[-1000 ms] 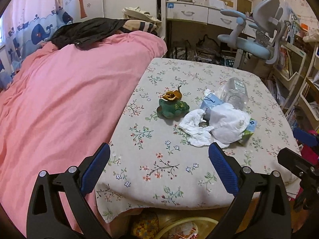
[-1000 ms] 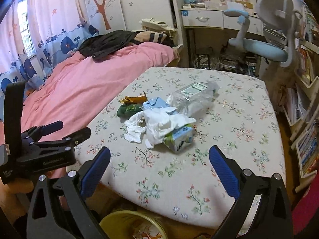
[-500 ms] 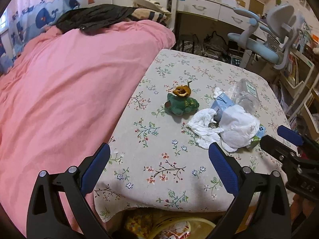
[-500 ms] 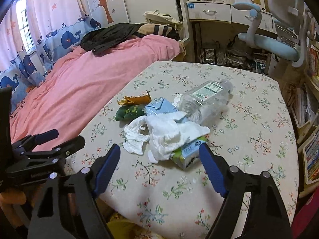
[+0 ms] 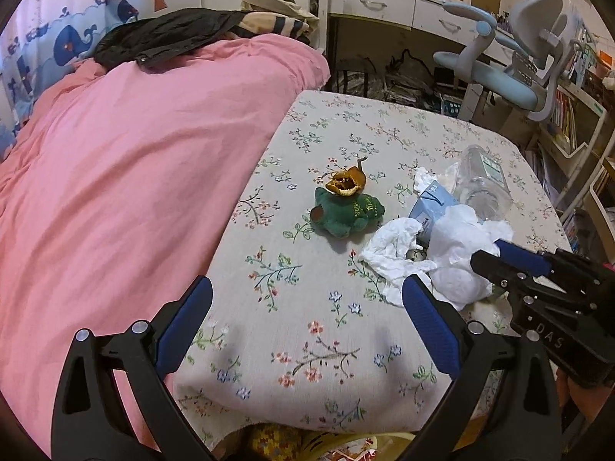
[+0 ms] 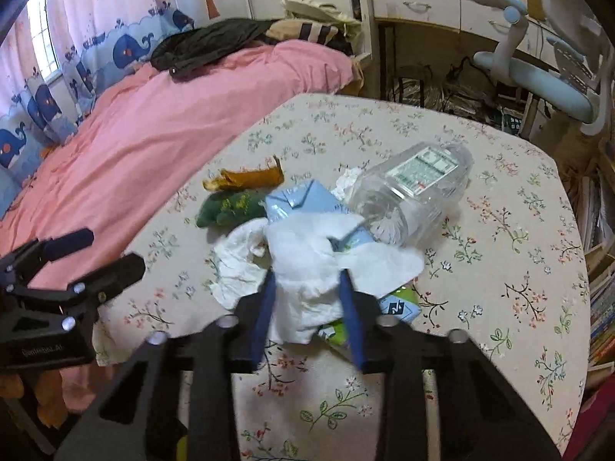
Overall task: Collect trash
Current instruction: 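Grasp a white tissue with the right gripper while the left grasps another tissue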
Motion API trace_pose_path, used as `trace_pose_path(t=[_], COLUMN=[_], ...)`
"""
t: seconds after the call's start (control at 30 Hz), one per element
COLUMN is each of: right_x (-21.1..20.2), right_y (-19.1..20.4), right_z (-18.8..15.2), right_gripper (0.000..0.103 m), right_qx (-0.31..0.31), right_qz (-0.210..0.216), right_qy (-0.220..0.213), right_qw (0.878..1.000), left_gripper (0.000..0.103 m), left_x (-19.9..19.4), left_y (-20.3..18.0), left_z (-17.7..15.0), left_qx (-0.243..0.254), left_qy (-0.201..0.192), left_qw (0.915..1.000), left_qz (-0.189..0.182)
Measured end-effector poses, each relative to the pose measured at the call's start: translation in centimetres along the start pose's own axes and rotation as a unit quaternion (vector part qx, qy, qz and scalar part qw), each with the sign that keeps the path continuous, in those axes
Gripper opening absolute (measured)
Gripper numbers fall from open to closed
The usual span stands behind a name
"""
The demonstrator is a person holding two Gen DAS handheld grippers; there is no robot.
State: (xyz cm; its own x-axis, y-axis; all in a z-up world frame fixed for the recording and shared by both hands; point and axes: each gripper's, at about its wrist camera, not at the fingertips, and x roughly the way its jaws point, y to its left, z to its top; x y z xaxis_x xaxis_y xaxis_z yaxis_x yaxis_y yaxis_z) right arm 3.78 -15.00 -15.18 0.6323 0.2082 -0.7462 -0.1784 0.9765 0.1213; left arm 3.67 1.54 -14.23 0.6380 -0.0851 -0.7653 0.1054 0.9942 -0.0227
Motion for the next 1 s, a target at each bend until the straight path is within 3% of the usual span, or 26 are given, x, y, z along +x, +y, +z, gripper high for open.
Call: trace_pose_path(t=[0.13, 0.3, 0.47, 0.67, 0.73, 0.83, 0.9, 0.93, 1.0], right_x=[-0.4, -3.2, -5.4, -6.5, -6.5, -6.6, -6.5, -6.4, -6.5], right_y=[-0.7, -2.3, -4.7, -7.9, -8.5, -8.6, -8.4, -8.1, -7.8], right_z=[0.0, 0.4, 0.6, 0.4, 0.3, 0.1, 0.1, 0.1, 0.1], right_gripper=[0.01, 0.01, 0.01, 0.01, 0.01, 0.01, 0.01, 0.01, 0.01], right_qx=[0.005, 0.03, 0.056, 0.093, 0.101, 0.101, 0.096, 0.092, 0.088], right_qz=[0.012, 0.02, -0.002, -0.02, -0.022, -0.022, -0.019, -0.019, -0.019], right_qy=[0.002, -0.035, -0.065, -0.075, -0.074, -0.072, -0.069, -0.068, -0.068], right_qw=[1.0, 0.999, 0.996, 0.993, 0.992, 0.992, 0.993, 0.993, 0.994], left_gripper=[0.095, 0.095, 0.095, 0.095, 0.088, 0.066, 0.042, 0.022, 0.012], left_x=[1.7, 3.4, 4.6, 5.6, 5.9, 6.4, 6.6, 6.4, 6.3], left_y=[-0.5, -1.7, -2.8, -4.0, -4.4, -5.0, -5.3, -5.5, -5.5], left_z=[0.4, 0.7, 0.8, 0.9, 0.9, 0.7, 0.4, 0.3, 0.4], left_qx=[0.005, 0.021, 0.04, 0.059, 0.065, 0.076, 0.087, 0.094, 0.095], left_qy=[0.022, 0.034, 0.036, 0.034, 0.035, 0.043, 0.046, 0.045, 0.055], left_qw=[0.9996, 0.9987, 0.9978, 0.9964, 0.9959, 0.9943, 0.9929, 0.9922, 0.9899], left_qz=[-0.017, -0.033, -0.038, -0.05, -0.052, -0.062, -0.066, -0.068, -0.089])
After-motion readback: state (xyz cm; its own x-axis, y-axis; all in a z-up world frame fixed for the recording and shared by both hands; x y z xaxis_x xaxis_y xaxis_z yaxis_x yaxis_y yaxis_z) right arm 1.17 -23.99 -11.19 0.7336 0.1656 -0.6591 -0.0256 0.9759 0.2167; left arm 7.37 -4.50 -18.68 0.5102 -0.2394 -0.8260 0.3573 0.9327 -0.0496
